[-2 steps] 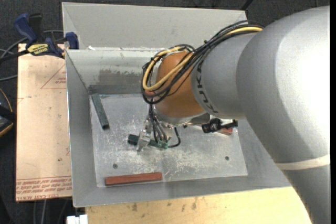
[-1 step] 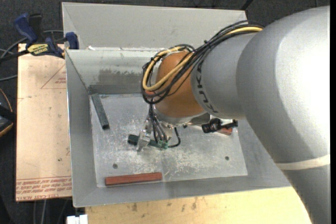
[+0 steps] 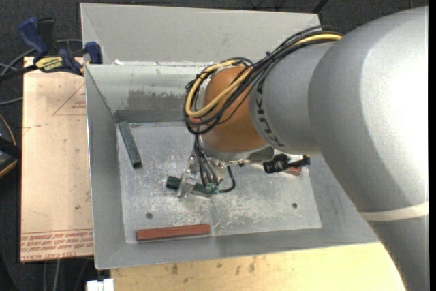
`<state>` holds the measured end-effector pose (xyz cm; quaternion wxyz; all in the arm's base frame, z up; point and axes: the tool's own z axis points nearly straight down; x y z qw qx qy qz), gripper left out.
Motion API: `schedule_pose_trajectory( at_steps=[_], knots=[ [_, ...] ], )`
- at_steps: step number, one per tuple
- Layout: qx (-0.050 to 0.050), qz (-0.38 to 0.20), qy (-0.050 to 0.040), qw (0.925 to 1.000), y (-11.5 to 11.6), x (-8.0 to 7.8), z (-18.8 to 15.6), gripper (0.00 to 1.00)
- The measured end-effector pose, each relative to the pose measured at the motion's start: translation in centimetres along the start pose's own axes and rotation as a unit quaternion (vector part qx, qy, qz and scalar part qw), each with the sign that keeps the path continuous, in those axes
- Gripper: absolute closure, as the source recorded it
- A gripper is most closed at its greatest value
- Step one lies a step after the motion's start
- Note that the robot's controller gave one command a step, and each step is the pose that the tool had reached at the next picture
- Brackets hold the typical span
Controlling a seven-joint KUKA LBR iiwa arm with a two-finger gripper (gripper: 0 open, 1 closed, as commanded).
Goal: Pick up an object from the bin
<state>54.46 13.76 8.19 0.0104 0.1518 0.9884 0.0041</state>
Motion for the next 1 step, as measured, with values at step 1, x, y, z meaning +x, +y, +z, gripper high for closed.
schedule_pose_trajectory(
  at_steps=[1],
  knots=[
    [0.006, -0.001, 0.0101, 0.9999, -0.25, 0.54, -1.60, 1.00]
  ],
)
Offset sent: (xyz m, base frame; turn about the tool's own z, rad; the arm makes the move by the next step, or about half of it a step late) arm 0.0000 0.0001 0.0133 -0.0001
